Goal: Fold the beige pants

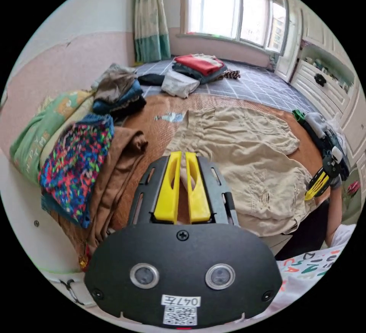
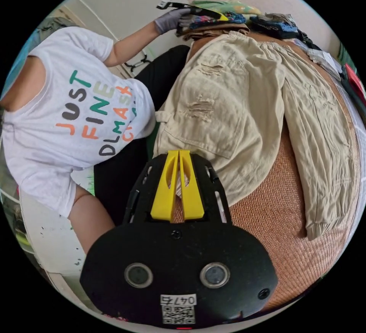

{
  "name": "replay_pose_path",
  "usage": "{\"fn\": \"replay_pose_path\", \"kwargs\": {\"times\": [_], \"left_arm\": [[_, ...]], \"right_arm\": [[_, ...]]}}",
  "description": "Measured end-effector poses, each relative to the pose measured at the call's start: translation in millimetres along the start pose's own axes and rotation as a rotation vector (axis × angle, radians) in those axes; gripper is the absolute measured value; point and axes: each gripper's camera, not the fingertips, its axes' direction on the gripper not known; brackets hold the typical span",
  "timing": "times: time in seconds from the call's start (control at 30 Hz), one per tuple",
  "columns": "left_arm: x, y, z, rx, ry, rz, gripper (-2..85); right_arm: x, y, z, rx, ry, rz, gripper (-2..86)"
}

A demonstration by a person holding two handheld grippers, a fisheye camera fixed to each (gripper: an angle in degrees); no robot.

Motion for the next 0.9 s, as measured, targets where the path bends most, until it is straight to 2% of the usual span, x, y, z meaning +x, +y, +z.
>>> {"fn": "replay_pose_path", "kwargs": {"times": [0.07,0.13,0.2,0.27,0.33,0.4,0.47,0.57,0.63,0.73,0.9], "left_arm": [[22.4,-36.1,12.7,-0.029,0.014,0.123,-0.7],[38.3,-61.0,33.9,-0.059,-0.013,0.189,-0.9],[49.1,-83.2,64.1,-0.106,-0.067,0.223,-1.0],[54.1,-104.1,110.9,-0.202,-0.133,0.239,-1.0],[50.6,-110.5,143.1,-0.286,-0.158,0.225,-1.0],[42.2,-109.6,160.1,-0.318,-0.146,0.192,-1.0],[28.1,-104.1,153.4,-0.270,-0.125,0.134,-1.0],[10.4,-92.8,145.1,-0.236,-0.105,0.097,-1.0],[1.2,-85.9,138.7,-0.234,-0.104,0.077,-1.0],[-10.4,-69.8,124.7,-0.234,-0.105,0.050,-1.0],[-29.9,-25.7,97.5,-0.166,-0.061,-0.053,-1.0]], "right_arm": [[-1.2,13.9,-13.3,0.110,-0.002,-0.035,-0.5],[4.7,34.0,-34.5,0.303,0.026,-0.028,-0.6],[15.8,46.4,-38.4,0.363,0.035,0.026,-0.8],[25.4,52.0,-27.0,0.297,0.051,0.082,-0.9],[31.7,53.6,0.5,0.123,0.067,0.130,-1.1],[35.7,56.1,16.5,0.035,0.093,0.173,-1.1],[36.2,60.9,17.2,0.041,0.097,0.190,-1.1],[34.4,75.5,10.2,0.065,0.216,0.245,-1.2],[38.7,92.7,2.6,0.066,0.358,0.362,-1.2],[40.3,119.7,-6.2,0.079,0.448,0.489,-1.2],[39.6,162.1,-14.4,0.146,0.392,0.631,-1.2]]}}
